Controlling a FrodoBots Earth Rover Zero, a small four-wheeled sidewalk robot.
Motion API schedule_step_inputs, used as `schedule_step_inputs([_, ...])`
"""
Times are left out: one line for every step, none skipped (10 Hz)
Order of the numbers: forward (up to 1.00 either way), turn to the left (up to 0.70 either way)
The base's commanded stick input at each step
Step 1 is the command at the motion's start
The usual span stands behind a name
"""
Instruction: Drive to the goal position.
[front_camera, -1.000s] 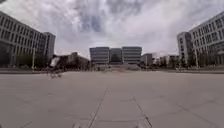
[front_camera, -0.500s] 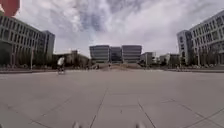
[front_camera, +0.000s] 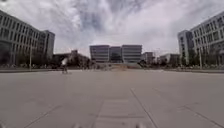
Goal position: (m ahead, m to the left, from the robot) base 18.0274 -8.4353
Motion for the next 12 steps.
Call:
schedule_step_inputs([0.70, -0.06])
schedule_step_inputs([0.70, 0.00])
schedule_step_inputs([0.70, 0.00])
schedule_step_inputs([0.70, 0.00])
schedule_step_inputs([0.70, 0.00])
schedule_step_inputs([0.70, 0.00])
schedule_step_inputs([0.70, 0.00])
schedule_step_inputs([0.70, -0.06])
schedule_step_inputs([0.70, -0.12])
schedule_step_inputs([0.70, -0.14])
schedule_step_inputs([0.70, -0.10])
schedule_step_inputs([0.70, -0.06])
